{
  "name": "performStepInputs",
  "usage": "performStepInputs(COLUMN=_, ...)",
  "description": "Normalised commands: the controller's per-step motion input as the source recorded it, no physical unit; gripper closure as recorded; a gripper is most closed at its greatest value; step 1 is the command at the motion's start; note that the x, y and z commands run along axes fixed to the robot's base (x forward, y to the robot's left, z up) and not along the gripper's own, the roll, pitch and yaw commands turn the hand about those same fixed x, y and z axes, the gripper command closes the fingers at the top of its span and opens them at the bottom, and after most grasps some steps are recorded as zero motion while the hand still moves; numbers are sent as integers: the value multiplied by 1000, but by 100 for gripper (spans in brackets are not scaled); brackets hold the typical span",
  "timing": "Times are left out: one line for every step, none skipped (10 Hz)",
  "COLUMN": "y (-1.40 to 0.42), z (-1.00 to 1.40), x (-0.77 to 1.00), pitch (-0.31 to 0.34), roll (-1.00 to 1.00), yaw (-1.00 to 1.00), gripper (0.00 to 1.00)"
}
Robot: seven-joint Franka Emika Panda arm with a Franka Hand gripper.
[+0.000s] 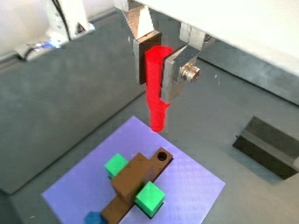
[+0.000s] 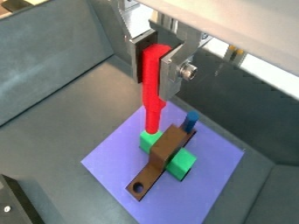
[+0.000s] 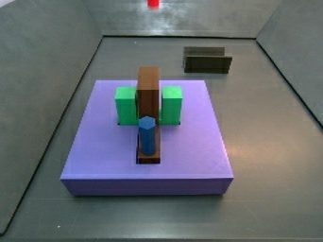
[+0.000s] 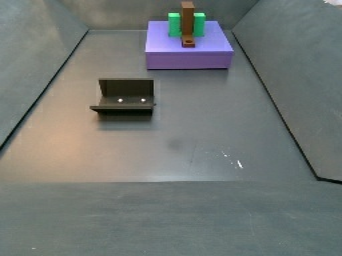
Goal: Pick up the red object. Move up. Move to above the board. Insert the red object.
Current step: Insert the red object.
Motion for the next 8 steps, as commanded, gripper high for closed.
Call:
performStepInputs(y=417, z=-714, x=-40, pitch=-171, roll=-94, yaw=-209, gripper=100)
performStepInputs(y=420, z=-703, x=-26, pitch=-170, roll=-100, yaw=-189, gripper=100)
performStepInputs(y=360, z=-729, x=0, pitch=-160, roll=-103, yaw=-157, gripper=100)
performStepInputs(y=263, z=-743, x=-34, pitch=-164, roll=-117, yaw=-131, gripper=100)
performStepInputs(y=231, z=-711, x=-37, pitch=-173, roll=-144, yaw=-114, gripper=100)
performStepInputs(y=163, z=-697, x=-3, pitch=-187, roll=-146, yaw=-80, gripper=100)
performStepInputs(y=37, z=-740, x=0, pitch=-180, roll=-90, yaw=-34, gripper=100)
performStepInputs(y=-20, z=-583, x=0, pitch=-111, roll=0, yaw=-3, gripper=100)
